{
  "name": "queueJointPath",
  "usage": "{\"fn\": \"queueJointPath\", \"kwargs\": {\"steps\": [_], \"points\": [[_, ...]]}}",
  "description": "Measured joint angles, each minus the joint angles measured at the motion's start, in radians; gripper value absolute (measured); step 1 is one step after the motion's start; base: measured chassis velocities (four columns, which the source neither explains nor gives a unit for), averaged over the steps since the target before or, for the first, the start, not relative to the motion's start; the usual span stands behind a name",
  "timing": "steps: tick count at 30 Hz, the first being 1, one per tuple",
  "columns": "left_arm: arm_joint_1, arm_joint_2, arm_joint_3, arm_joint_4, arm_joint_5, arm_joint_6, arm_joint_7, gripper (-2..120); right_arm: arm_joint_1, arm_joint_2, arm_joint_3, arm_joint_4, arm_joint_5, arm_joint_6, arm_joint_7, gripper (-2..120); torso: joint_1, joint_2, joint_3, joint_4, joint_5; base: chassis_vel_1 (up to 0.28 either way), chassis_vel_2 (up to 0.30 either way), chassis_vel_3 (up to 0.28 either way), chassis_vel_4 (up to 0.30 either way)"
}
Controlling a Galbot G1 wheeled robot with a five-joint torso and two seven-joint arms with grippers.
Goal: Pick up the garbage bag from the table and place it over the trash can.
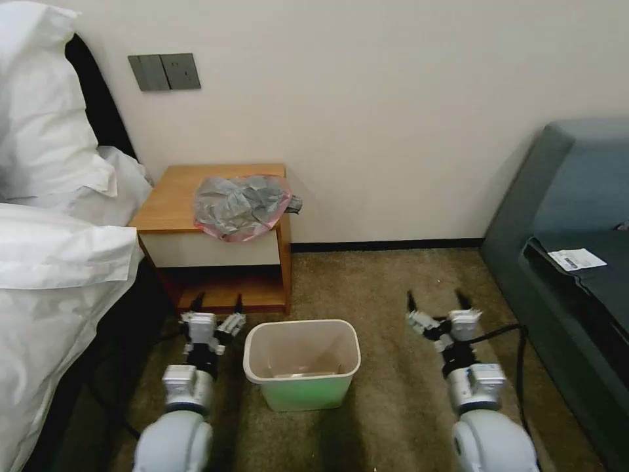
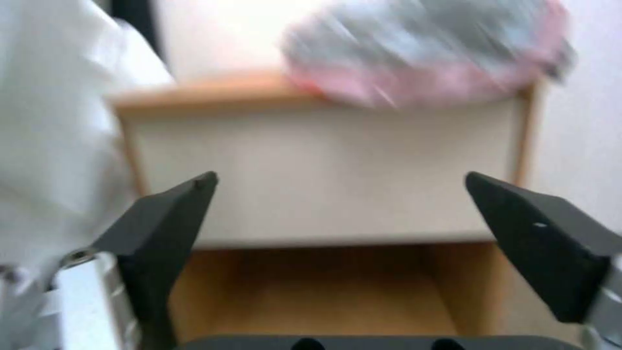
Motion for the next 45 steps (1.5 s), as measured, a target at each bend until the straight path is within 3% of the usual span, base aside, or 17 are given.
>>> {"fn": "queueJointPath", "kwargs": {"steps": [1,4,7,11,12,14,17,25,29,37,45], "points": [[-0.002,0.029,-0.033,-0.009,-0.033,-0.016,-0.006,99,0.002,-0.011,0.02,0.029,-0.006,0.047,0.022,100,0.0,0.0,0.0,0.0,-0.0001,0.0,0.0,0.0,0.0],[-0.002,0.034,-0.027,-0.008,-0.032,-0.015,-0.005,99,-0.001,-0.01,0.014,0.022,-0.008,0.051,0.007,100,0.0,0.0,0.0,-0.0002,0.0,0.0,0.0,0.0,0.0],[-0.045,0.111,-0.115,-0.03,-0.164,-0.102,-0.017,100,-0.003,-0.03,0.028,0.067,-0.028,0.155,0.005,100,0.0,0.0,0.0,-0.0004,0.0001,0.0,0.0,0.0,0.0],[-0.071,0.154,-0.161,-0.042,-0.237,-0.151,-0.025,100,0.008,-0.042,0.012,0.084,-0.028,0.163,0.003,100,0.0,0.0,0.0,0.0001,-0.0003,0.0,0.0,0.0,0.0],[-0.073,0.163,-0.167,-0.049,-0.262,-0.172,-0.031,100,0.018,-0.058,0.001,0.082,-0.016,0.163,0.001,100,0.0,0.0,0.0,-0.0002,0.0012,0.0,0.0,0.0,0.0],[-0.045,0.161,-0.14,-0.057,-0.284,-0.188,-0.039,100,0.048,-0.097,-0.021,0.058,0.015,0.165,0.0,100,0.0,0.0,0.0,0.0,-0.0012,0.0,0.0,0.0,0.0],[-0.019,0.159,-0.132,-0.06,-0.285,-0.203,-0.04,100,0.083,-0.14,-0.047,0.02,0.038,0.17,-0.005,100,0.0,0.0,0.0,-0.0001,0.0011,0.0,0.0,0.0,0.0],[0.055,0.147,-0.062,-0.059,-0.28,-0.223,-0.019,100,0.207,-0.236,-0.132,-0.102,0.03,0.17,0.002,100,0.0,0.0,0.0,-0.0002,-0.0001,0.0,0.0,0.0,0.0],[0.072,0.119,-0.03,-0.025,-0.163,-0.282,-0.011,100,0.349,-0.27,-0.21,-0.242,-0.022,0.203,0.022,100,0.0,0.0,0.0,-0.0001,0.0001,0.0,0.0,0.0,0.0],[0.105,0.088,-0.011,-0.015,-0.095,-0.283,-0.047,100,0.551,-0.247,-0.32,-0.449,-0.12,0.234,-0.005,100,0.0,0.0,0.0,0.0,0.0001,0.0,0.0,0.0,0.0],[0.116,0.062,-0.016,-0.017,-0.092,-0.279,-0.054,100,0.733,-0.22,-0.441,-0.631,-0.191,0.231,-0.006,100,0.0,0.0,0.0,-0.0001,0.0,0.0,0.0,0.0,0.0]]}}
